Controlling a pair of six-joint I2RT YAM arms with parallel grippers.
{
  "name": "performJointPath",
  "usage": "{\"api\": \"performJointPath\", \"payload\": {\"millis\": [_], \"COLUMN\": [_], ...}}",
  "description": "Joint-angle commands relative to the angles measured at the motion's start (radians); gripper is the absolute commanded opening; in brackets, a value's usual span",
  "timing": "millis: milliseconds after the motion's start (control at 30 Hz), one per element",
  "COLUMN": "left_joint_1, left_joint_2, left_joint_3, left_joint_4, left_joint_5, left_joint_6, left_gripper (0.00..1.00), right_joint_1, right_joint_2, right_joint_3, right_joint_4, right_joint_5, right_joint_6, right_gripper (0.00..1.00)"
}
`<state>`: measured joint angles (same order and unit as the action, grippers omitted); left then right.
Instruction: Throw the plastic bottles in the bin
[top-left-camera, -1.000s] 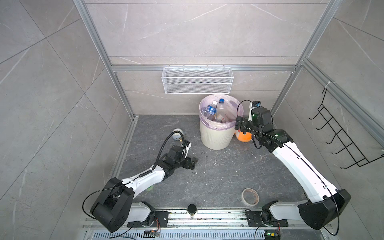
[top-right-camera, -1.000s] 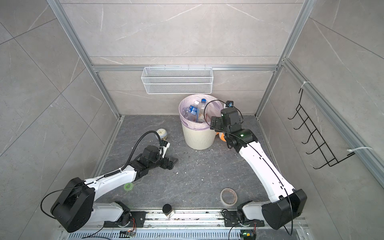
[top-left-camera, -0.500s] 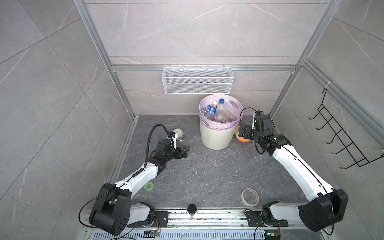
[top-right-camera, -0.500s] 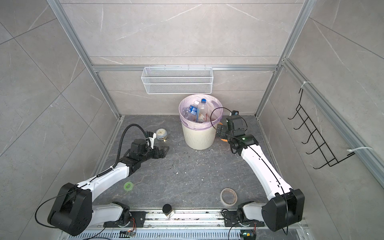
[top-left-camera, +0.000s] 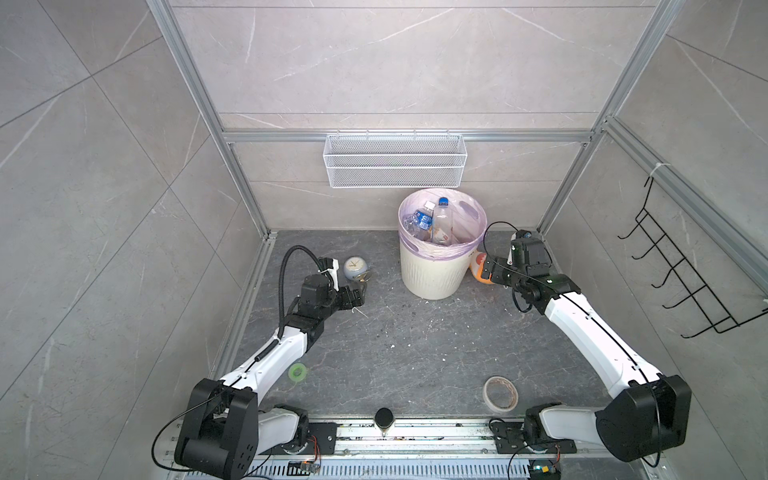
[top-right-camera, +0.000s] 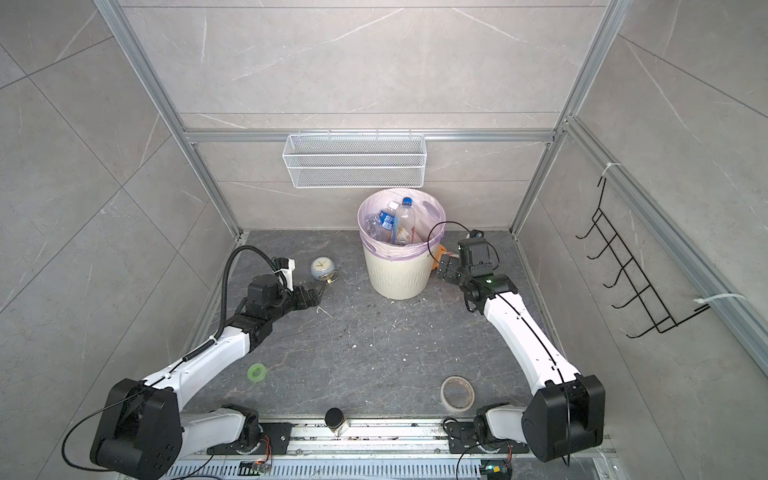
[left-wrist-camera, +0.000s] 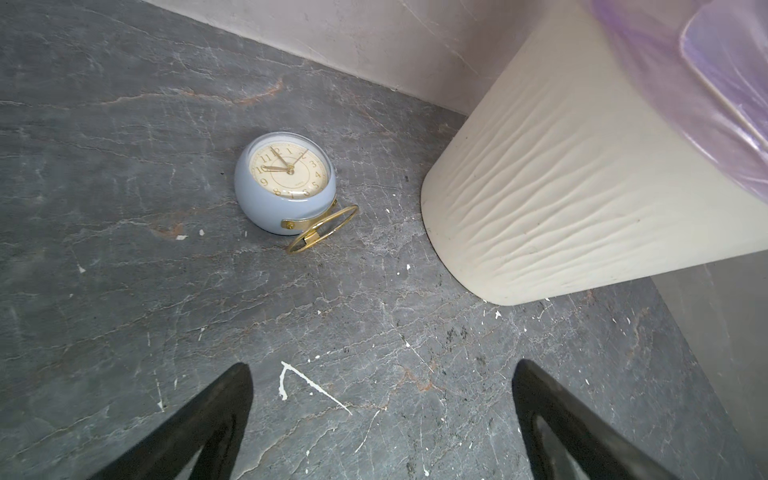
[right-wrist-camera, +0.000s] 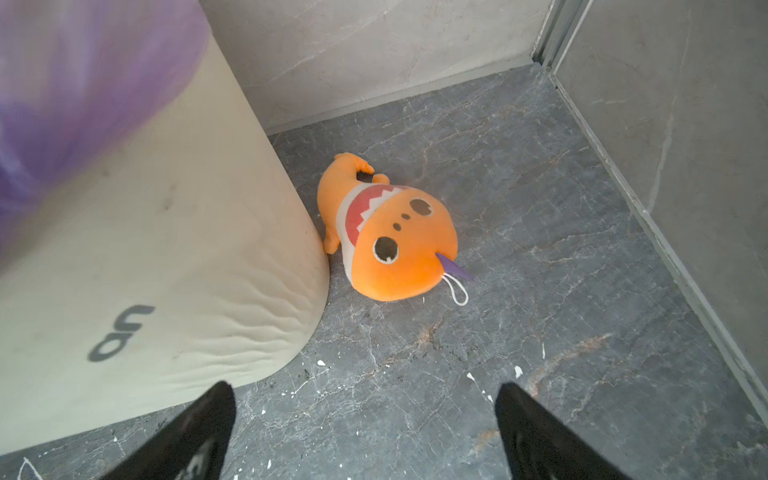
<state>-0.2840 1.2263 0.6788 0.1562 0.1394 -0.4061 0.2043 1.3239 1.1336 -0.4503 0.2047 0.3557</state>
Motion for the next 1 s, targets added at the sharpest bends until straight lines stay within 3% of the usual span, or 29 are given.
{"api": "performJointPath", "payload": {"millis": [0, 167, 467, 667, 967], "left_joint_1": [0.016, 0.026, 0.028, 0.03, 0.052], "left_joint_2": [-0.04, -0.063, -0.141, -0.305, -0.29], "left_joint_3": [0.051, 0.068, 0.011, -0.206, -0.355], "left_joint_4": [-0.01, -0.093, -0.09, 0.183, 0.336], "left_joint_5": [-0.079, -0.232, -0.438, -0.422, -0.448], "left_joint_6": [-0.025, -0.028, 0.123, 0.303, 0.461], "left_gripper": [1.0, 1.0, 1.0, 1.0, 1.0], "right_joint_1": [-0.009, -0.038, -0.065, -0.065, -0.006], "right_joint_2": [0.001, 0.019, -0.006, -0.049, -0.189], "right_joint_3": [-0.037, -0.06, -0.157, -0.25, -0.424], "right_joint_4": [0.03, 0.025, 0.129, 0.244, 0.502], "right_joint_5": [0.007, 0.002, 0.004, 0.001, -0.021], "right_joint_6": [0.025, 0.045, 0.058, 0.005, -0.109], "right_gripper": [1.0, 0.99, 1.0, 1.0, 0.99]}}
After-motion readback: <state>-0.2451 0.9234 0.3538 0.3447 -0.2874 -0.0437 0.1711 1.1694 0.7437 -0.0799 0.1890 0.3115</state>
